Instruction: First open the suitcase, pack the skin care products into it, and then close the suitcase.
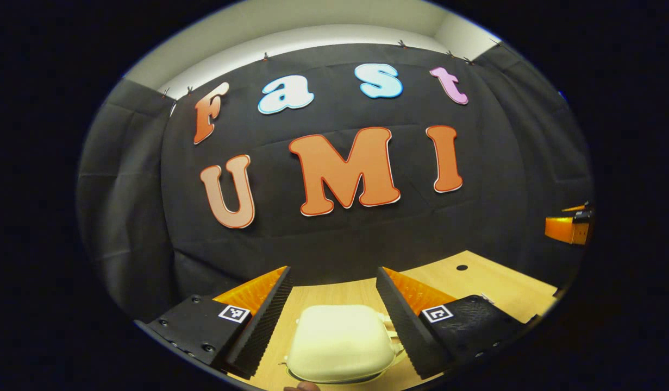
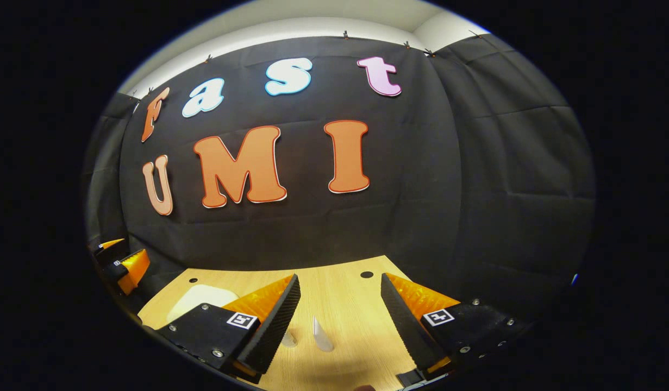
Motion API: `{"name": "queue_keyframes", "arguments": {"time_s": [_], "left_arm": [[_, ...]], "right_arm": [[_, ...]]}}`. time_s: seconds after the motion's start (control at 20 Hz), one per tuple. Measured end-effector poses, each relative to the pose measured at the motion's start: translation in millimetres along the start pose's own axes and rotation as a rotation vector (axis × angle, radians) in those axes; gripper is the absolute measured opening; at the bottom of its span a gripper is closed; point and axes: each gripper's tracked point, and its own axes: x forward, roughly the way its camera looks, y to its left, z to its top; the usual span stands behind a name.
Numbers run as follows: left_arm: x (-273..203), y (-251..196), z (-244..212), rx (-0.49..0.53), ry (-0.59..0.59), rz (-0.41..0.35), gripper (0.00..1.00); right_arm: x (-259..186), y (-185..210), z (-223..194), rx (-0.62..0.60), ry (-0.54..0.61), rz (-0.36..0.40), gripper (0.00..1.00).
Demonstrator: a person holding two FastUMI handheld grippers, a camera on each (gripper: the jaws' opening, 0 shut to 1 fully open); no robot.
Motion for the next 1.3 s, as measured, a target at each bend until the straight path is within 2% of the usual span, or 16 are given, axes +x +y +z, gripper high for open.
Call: {"name": "queue_keyframes", "arguments": {"time_s": [0.25,0.45,0.55,0.65,0.85,1.05,1.3], "left_arm": [[5,-43,-32,0.246,0.049,-0.095,0.99],[3,-94,-84,0.500,0.108,-0.213,0.99],[6,-120,-122,0.583,0.165,-0.275,0.98],[14,-137,-161,0.648,0.223,-0.316,0.99],[32,-165,-216,0.746,0.297,-0.341,1.00],[55,-176,-243,0.813,0.350,-0.339,0.99],[72,-179,-264,0.849,0.415,-0.345,0.99]], "right_arm": [[-2,-19,-14,0.020,0.033,-0.038,0.95],[-5,-45,-31,0.035,0.074,-0.094,0.95],[-9,-65,-41,0.047,0.098,-0.125,0.95],[-12,-84,-50,0.056,0.118,-0.160,0.95],[-15,-119,-68,0.062,0.165,-0.223,0.95],[-16,-142,-83,0.081,0.203,-0.259,0.95],[-11,-147,-90,0.092,0.227,-0.267,0.95]]}}
